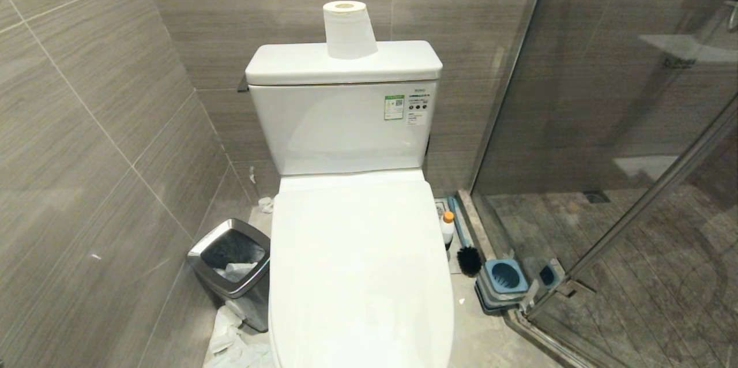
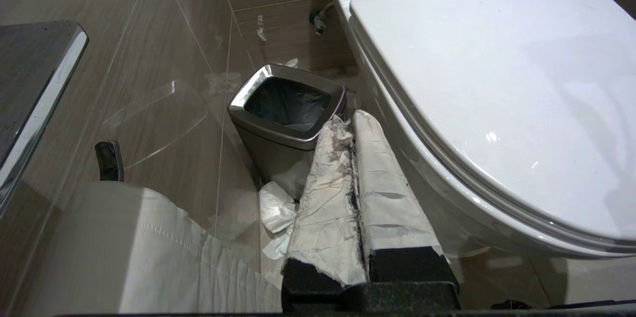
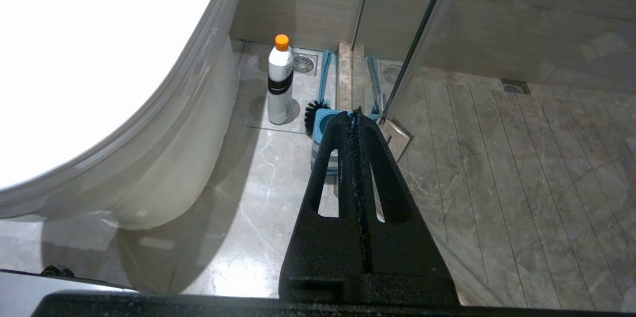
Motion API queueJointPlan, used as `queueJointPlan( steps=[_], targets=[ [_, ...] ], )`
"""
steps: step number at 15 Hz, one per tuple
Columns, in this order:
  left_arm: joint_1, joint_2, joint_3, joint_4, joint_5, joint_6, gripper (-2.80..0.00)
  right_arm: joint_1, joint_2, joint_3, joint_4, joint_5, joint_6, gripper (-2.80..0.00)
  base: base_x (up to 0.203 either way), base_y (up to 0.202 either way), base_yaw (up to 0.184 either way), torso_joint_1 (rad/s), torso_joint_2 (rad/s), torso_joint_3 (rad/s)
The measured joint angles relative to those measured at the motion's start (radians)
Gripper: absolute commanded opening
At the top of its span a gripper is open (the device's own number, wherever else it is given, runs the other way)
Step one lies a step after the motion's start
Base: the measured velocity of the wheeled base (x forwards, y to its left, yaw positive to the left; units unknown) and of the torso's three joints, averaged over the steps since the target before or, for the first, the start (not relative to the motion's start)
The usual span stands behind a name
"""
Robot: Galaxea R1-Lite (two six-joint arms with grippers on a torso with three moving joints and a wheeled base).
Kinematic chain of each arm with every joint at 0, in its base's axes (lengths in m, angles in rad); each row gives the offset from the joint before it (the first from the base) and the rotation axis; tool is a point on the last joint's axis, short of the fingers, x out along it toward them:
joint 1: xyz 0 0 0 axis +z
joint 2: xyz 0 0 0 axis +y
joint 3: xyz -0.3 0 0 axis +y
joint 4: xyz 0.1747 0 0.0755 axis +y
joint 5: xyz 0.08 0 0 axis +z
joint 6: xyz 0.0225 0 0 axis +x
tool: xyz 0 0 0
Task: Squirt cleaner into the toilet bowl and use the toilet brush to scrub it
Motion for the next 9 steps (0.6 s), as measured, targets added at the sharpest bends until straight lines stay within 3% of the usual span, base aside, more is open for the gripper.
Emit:
queueJointPlan(
  steps=[9],
  targets=[
    [0.0, 0.0, 0.0, 0.0, 0.0, 0.0, -2.8, 0.0, 0.0, 0.0, 0.0, 0.0, 0.0, -2.8, 0.0, 0.0, 0.0, 0.0, 0.0, 0.0]
  ],
)
